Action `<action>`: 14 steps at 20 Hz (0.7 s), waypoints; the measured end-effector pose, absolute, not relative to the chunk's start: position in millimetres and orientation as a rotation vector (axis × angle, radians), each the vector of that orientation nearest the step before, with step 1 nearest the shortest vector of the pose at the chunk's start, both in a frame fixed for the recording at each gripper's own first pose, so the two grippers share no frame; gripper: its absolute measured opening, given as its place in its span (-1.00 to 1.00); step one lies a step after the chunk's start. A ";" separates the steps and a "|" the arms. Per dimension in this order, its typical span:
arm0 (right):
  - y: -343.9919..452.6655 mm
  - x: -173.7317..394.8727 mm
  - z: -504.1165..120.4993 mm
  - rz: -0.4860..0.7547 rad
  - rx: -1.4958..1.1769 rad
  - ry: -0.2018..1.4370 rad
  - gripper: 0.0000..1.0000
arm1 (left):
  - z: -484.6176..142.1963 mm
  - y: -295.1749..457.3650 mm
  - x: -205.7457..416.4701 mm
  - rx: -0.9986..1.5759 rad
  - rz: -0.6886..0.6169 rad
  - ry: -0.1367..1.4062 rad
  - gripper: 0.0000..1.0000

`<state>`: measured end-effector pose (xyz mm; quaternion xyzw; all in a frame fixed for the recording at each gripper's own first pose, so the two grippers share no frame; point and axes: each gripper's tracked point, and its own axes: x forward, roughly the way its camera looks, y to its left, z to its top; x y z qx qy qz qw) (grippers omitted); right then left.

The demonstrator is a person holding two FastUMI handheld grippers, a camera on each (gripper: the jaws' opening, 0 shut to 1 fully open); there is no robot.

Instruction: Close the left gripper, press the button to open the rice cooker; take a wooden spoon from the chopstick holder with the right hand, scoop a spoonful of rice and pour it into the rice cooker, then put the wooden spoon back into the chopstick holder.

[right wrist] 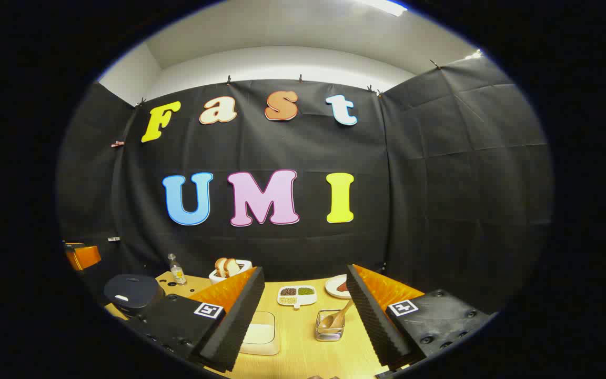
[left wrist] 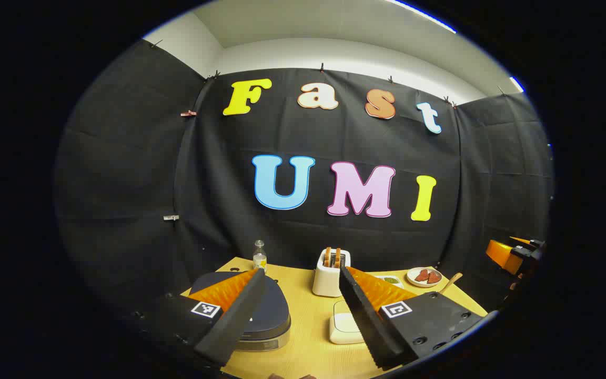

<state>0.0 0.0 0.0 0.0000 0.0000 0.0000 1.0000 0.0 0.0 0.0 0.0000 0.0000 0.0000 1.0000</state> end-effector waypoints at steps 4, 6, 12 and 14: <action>-2.7 8.4 -1.8 0.004 0.013 0.001 0.95 | -3.6 -13.1 9.1 -0.005 -0.022 0.009 0.90; -5.4 10.7 -5.5 0.001 0.007 0.002 0.95 | -6.0 -14.9 13.1 -0.007 -0.024 0.017 0.90; -6.6 14.8 -17.9 0.003 -0.004 0.023 0.95 | -15.7 -21.5 25.1 -0.006 -0.037 0.042 0.90; -4.8 15.3 -21.3 0.009 -0.008 0.028 0.95 | -17.9 -22.8 28.5 -0.003 -0.043 0.046 0.90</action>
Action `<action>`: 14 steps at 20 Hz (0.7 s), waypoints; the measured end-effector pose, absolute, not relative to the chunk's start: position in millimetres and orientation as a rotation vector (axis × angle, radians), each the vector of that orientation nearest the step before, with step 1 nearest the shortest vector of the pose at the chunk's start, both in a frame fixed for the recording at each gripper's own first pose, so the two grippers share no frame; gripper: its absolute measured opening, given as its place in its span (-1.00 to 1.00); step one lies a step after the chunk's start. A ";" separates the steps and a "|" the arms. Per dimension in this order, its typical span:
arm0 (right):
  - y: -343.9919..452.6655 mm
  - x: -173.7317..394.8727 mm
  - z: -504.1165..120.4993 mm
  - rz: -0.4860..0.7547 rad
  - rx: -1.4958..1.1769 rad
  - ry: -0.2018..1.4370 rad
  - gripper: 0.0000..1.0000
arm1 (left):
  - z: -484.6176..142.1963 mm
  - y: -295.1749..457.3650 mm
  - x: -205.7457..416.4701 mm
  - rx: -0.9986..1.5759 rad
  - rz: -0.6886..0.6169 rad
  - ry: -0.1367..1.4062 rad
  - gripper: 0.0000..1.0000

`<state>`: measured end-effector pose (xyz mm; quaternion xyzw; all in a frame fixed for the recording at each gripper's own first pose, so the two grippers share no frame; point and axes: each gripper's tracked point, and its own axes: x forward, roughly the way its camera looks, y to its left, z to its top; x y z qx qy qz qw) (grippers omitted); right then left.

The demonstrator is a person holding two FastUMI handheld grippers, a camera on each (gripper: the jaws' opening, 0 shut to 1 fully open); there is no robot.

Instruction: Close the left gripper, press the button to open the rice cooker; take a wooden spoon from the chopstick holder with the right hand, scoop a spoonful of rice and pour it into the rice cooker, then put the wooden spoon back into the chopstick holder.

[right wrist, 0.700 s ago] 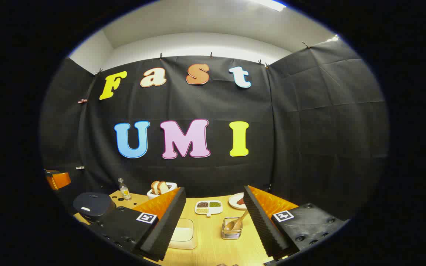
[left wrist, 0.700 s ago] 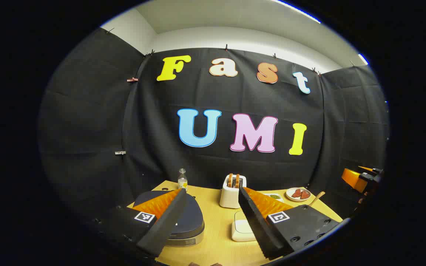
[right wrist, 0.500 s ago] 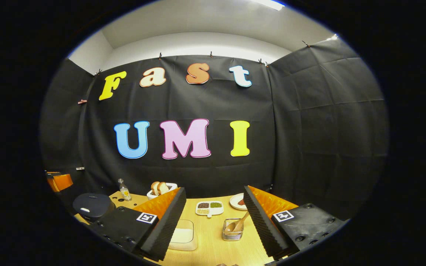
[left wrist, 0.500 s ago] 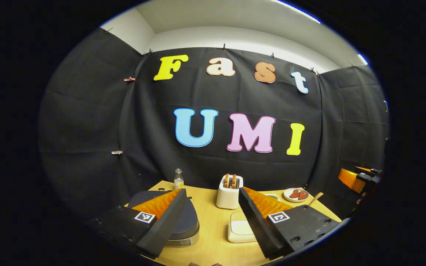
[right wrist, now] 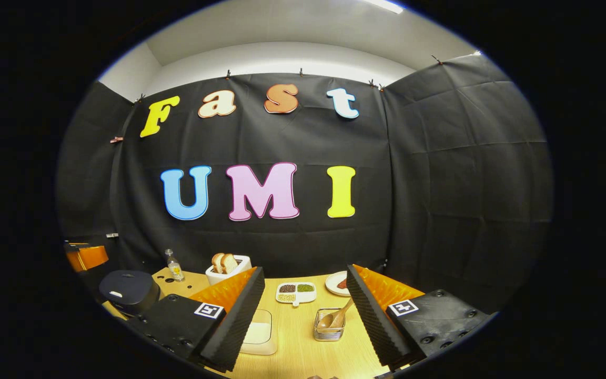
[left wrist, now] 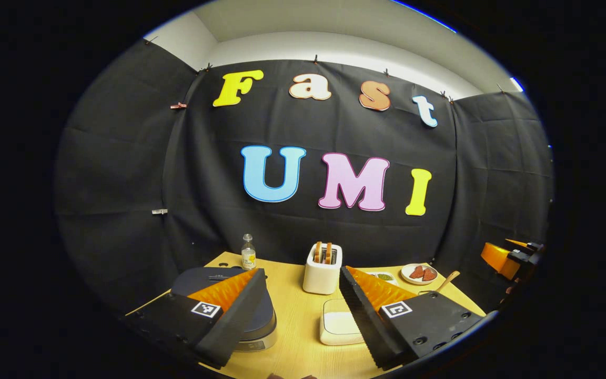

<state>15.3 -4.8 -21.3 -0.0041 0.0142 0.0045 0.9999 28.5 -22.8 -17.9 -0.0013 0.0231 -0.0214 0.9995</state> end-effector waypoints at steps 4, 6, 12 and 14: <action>1.9 17.4 -23.5 0.023 -0.018 0.033 0.95 | -21.9 -23.4 33.7 0.001 -0.052 0.055 0.90; 2.6 19.5 -24.1 0.024 -0.016 0.036 0.95 | -21.8 -16.2 37.3 -0.003 -0.038 0.060 0.90; 3.7 25.5 -28.0 0.017 -0.007 0.046 0.95 | -23.4 23.8 48.7 -0.017 0.016 0.089 0.90; 5.6 26.3 -29.7 0.021 -0.005 0.053 0.95 | -24.7 40.3 52.7 -0.013 0.033 0.107 0.88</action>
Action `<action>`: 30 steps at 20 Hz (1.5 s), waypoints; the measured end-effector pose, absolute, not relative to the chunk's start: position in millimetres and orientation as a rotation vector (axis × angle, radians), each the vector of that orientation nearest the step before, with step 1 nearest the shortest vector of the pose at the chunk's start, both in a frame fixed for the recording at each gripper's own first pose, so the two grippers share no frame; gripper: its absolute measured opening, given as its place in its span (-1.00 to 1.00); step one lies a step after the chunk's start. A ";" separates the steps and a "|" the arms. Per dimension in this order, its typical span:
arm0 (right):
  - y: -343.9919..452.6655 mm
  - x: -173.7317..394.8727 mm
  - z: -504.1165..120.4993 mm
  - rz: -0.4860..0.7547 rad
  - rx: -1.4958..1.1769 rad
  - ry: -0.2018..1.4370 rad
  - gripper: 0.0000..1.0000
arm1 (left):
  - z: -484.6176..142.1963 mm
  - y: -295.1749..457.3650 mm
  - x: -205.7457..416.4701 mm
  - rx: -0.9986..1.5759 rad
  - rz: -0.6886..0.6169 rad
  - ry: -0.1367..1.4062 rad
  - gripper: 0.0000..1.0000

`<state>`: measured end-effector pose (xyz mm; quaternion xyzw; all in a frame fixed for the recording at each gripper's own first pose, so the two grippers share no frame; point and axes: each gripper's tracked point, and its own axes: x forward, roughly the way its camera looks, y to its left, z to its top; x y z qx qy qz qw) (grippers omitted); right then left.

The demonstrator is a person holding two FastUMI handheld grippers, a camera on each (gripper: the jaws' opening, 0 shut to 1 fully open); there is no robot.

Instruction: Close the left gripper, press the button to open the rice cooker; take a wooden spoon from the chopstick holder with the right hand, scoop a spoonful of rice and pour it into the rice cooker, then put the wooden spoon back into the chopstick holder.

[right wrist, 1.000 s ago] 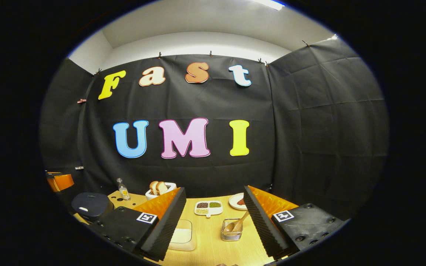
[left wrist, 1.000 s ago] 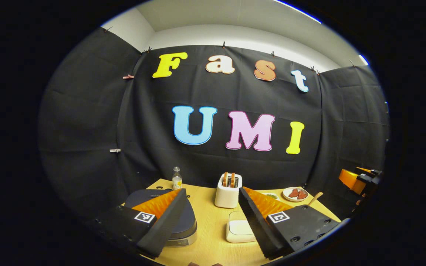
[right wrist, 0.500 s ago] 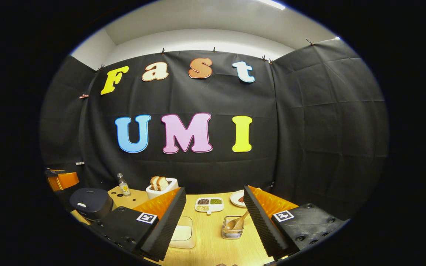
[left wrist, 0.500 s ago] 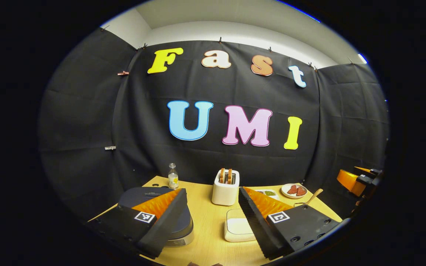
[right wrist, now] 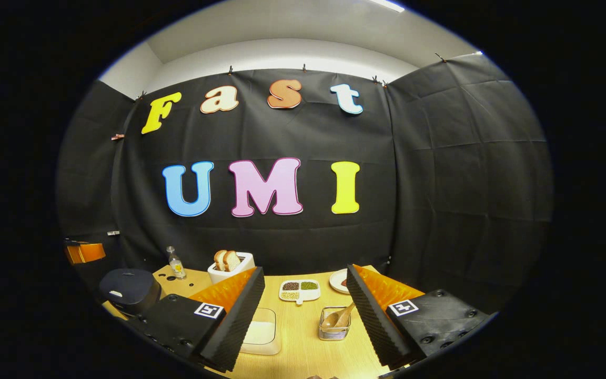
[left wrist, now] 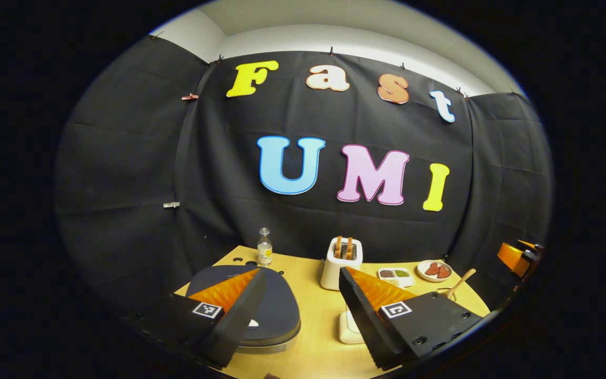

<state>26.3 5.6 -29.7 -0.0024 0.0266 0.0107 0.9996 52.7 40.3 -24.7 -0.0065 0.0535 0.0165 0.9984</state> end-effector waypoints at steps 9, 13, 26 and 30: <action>5.3 25.2 -36.7 0.029 -0.011 0.066 0.95 | -59.8 115.9 65.2 -0.021 0.097 0.244 -0.19; -2.6 20.0 -40.9 0.010 -0.004 0.086 0.95 | -84.5 138.5 71.1 -0.029 0.117 0.303 -0.86; -22.1 -7.6 -45.4 -0.059 -0.024 0.116 0.95 | -173.0 127.5 74.7 -0.141 0.012 0.500 -0.91; -24.1 -14.9 -50.4 -0.080 -0.029 0.131 0.95 | -177.2 128.2 73.1 -0.167 0.000 0.515 -0.86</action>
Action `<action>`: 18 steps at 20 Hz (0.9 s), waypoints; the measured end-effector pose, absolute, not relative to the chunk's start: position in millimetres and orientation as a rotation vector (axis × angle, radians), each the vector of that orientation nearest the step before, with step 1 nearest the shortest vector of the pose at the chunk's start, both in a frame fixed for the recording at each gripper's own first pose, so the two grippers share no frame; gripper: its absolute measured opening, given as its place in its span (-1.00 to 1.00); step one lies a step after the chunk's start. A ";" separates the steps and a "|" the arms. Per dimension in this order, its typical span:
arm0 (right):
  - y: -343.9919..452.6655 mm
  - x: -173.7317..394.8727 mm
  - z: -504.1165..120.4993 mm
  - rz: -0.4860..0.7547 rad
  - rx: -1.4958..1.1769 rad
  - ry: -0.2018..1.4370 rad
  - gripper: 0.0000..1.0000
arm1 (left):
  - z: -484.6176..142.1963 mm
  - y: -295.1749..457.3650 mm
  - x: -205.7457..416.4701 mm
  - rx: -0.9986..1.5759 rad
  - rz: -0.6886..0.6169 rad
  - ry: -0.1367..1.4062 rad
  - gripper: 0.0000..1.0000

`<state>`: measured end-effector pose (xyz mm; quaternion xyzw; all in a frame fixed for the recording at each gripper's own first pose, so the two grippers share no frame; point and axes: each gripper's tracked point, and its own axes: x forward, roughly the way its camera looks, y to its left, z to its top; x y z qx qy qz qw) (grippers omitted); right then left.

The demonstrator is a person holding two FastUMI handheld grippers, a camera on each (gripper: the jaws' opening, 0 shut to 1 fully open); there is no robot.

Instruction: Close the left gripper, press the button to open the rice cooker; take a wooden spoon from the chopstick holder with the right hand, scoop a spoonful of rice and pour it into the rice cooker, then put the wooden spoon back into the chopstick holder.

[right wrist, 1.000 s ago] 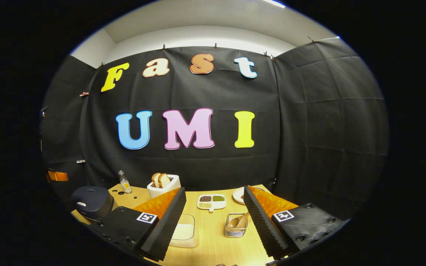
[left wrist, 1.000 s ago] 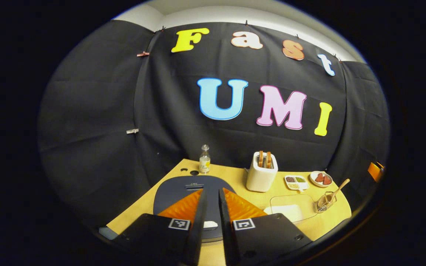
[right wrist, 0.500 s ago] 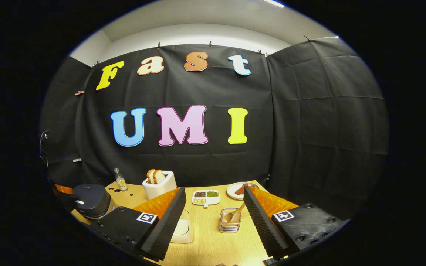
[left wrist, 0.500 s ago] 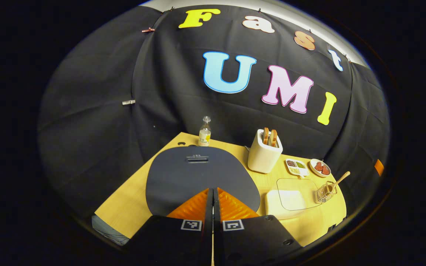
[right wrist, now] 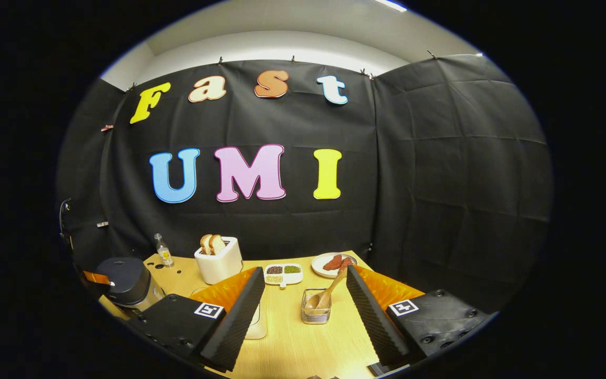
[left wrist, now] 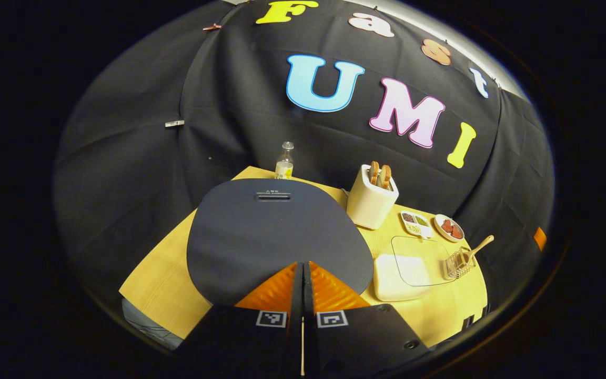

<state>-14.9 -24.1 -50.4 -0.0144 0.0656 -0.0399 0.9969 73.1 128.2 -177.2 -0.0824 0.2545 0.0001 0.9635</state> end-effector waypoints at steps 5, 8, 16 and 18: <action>-17.5 -26.3 -62.0 -0.096 -0.024 0.169 0.96 | -183.3 126.6 69.0 -0.132 -0.019 0.503 -0.86; -9.5 -35.1 -66.2 -0.107 -0.020 0.185 0.96 | -182.9 127.2 72.1 -0.086 -0.037 0.495 -0.86; -6.5 -46.2 -54.4 -0.130 -0.039 0.152 0.95 | -114.1 134.3 44.9 -0.128 -0.003 0.317 -0.83; -12.2 -41.1 -53.9 -0.132 -0.052 0.143 0.95 | -82.2 134.8 33.9 -0.043 0.026 0.219 -0.84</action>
